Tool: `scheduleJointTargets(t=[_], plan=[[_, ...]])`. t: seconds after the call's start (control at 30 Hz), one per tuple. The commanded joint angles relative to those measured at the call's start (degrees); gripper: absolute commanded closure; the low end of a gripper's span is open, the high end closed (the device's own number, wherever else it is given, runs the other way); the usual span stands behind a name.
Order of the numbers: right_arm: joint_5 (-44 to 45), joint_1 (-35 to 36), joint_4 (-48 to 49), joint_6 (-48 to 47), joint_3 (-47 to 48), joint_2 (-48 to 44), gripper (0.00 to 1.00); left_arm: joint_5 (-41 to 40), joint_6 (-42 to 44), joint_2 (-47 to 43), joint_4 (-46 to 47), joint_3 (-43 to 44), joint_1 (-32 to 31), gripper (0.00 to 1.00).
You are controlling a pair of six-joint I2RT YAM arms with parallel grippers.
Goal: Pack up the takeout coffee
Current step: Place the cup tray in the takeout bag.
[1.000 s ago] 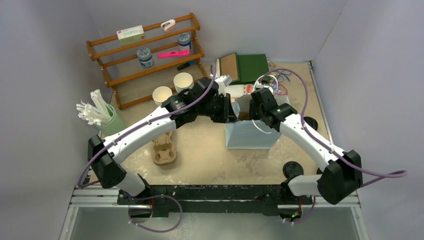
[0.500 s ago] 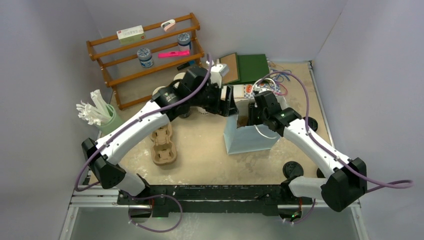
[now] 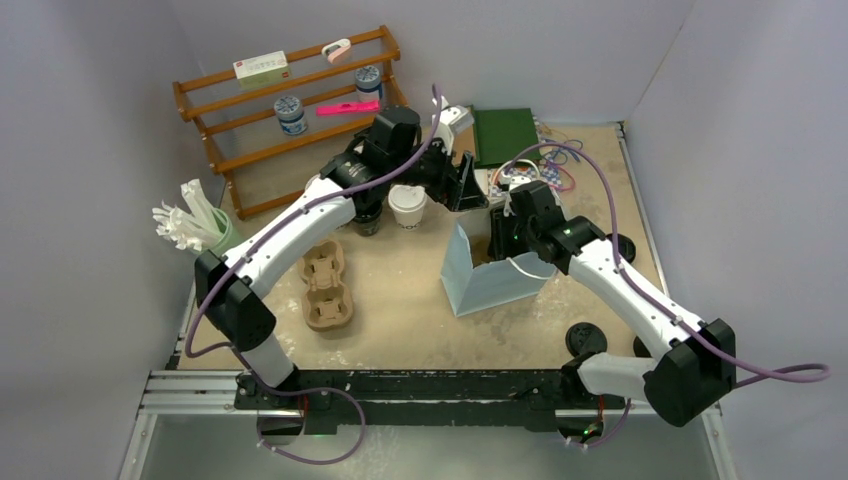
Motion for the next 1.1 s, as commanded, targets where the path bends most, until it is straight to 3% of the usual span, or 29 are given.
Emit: scheduleJointTargets(t=[0.0,0.23,0.43,0.5,0.6,0.67,1.07], plan=[[-1.6,0.1,0.4,-2.0,1.1,-1.9,0.81,7.3,-2.1,0.9,10.0,1.1,0.0,0.28],[-3.2,0.0,0.7,-1.9,0.5,-2.5,0.82,7.5,-5.1,4.3,11.7,1.8,0.3,0.50],[-3.5,0.1,0.5,-1.9,0.0,-3.2,0.82,8.5,-8.3,7.2,15.0,2.0,0.7,0.53],[-3.6,0.1,0.4,-2.0,-0.2,-3.4,0.82,8.5,-8.5,8.1,15.5,2.4,0.9,0.59],[-3.9,0.1,0.4,-2.2,-0.7,-3.7,0.82,7.1,-8.8,9.4,13.3,3.9,1.5,0.86],[-4.0,0.1,0.4,-2.3,-1.1,-4.1,0.83,6.9,-10.4,10.0,12.4,4.2,2.4,0.97],[-1.3,3.6,-0.8,-2.1,-3.0,-4.0,0.85,6.4,-17.4,10.5,14.1,3.1,4.7,1.00]])
